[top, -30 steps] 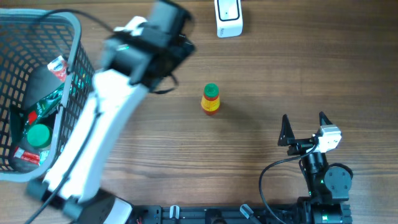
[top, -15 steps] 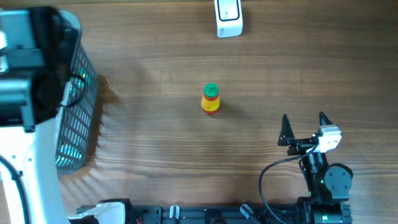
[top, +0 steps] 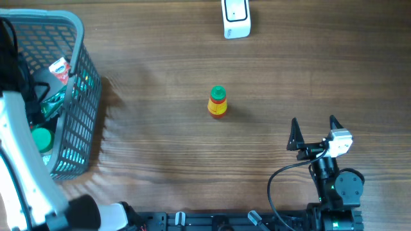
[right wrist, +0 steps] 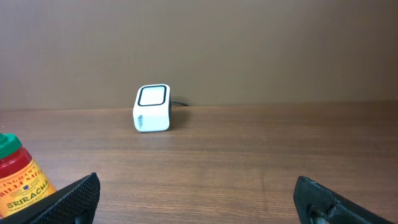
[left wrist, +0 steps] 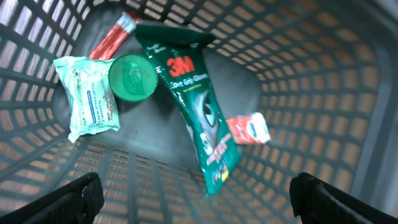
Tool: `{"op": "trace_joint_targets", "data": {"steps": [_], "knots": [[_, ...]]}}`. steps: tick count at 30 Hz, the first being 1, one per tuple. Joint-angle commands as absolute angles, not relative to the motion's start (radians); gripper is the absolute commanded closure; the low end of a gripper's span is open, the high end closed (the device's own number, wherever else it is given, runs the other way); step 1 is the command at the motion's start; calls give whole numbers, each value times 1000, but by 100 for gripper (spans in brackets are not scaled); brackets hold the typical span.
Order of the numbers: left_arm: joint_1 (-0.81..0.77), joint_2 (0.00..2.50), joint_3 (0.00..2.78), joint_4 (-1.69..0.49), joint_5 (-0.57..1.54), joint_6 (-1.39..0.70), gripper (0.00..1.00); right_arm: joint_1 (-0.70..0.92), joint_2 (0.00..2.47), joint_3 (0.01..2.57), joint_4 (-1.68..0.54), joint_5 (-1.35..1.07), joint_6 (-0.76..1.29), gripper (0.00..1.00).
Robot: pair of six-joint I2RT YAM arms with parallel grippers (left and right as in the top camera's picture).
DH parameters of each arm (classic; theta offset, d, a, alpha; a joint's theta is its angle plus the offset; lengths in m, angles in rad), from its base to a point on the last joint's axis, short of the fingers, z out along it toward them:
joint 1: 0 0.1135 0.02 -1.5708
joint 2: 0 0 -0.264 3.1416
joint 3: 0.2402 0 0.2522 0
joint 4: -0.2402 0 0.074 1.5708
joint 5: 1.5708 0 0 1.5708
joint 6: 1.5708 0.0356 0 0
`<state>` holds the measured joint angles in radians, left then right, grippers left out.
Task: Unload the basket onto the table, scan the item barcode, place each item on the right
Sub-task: 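Return the left gripper into the basket toward the green glove pack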
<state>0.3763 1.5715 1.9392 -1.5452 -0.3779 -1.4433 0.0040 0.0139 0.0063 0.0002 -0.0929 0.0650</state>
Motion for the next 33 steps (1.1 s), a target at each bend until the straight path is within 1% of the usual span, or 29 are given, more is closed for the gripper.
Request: {"op": "trace_joint_targets", "data": {"steps": [1, 6, 11, 25, 33], "knots": [[435, 1670, 1950, -1542, -323, -1501, 0, 7, 14, 5, 3, -88, 54, 0], [480, 1788, 1950, -1549, -216, -1500, 0, 7, 14, 5, 3, -88, 55, 0], [475, 1863, 1931, -1541, -204, -1500, 0, 7, 14, 5, 3, -88, 55, 0], [476, 1885, 1616, -1224, -187, -1501, 0, 7, 14, 5, 3, -88, 54, 0], [475, 1885, 1529, -1081, -187, -1500, 0, 7, 14, 5, 3, -88, 54, 0]]}}
